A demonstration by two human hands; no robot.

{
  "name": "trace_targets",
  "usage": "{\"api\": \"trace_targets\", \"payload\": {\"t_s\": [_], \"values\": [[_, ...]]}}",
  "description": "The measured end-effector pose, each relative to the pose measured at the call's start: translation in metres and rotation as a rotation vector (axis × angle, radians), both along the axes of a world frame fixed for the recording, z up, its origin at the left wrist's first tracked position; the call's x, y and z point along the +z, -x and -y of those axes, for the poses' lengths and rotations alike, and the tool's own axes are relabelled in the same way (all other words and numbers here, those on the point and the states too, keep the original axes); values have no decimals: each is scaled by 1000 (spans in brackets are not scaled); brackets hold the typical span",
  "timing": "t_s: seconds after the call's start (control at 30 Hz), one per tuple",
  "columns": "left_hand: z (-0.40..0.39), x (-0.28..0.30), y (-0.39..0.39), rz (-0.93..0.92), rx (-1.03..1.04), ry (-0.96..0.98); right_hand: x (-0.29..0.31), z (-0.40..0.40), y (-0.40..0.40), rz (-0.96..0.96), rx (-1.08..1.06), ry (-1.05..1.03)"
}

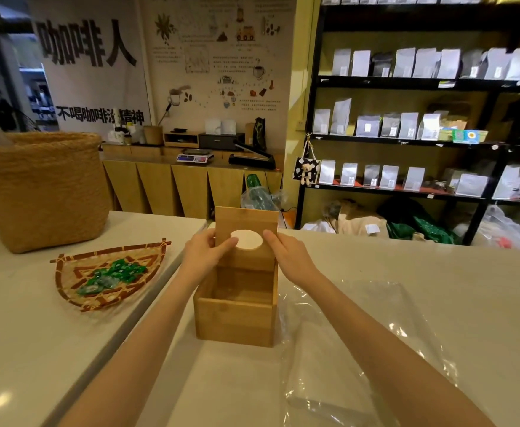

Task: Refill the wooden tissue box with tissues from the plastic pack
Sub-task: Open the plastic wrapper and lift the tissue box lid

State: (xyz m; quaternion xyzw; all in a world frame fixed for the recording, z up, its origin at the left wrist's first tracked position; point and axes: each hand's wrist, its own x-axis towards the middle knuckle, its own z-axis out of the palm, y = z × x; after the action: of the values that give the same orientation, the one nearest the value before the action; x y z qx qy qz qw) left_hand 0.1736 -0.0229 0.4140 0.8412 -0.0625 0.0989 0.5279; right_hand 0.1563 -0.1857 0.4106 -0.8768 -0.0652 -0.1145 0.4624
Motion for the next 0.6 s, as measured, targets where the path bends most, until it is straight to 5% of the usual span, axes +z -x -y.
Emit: {"api": "trace_targets", "payload": {"t_s": [0.17,0.4,0.5,0.6], "values": [[4,-2,-5,-2,42,-59,-5,-5,-9,-9,-90,-28],[9,19,5,-103,159,-411,7,-1,10,-193,-63,-67],[21,39,46,200,243,-598,14,21,42,-181,-22,183],[47,51,96,535,45,-654,5,50,82,-193,-120,470]]}}
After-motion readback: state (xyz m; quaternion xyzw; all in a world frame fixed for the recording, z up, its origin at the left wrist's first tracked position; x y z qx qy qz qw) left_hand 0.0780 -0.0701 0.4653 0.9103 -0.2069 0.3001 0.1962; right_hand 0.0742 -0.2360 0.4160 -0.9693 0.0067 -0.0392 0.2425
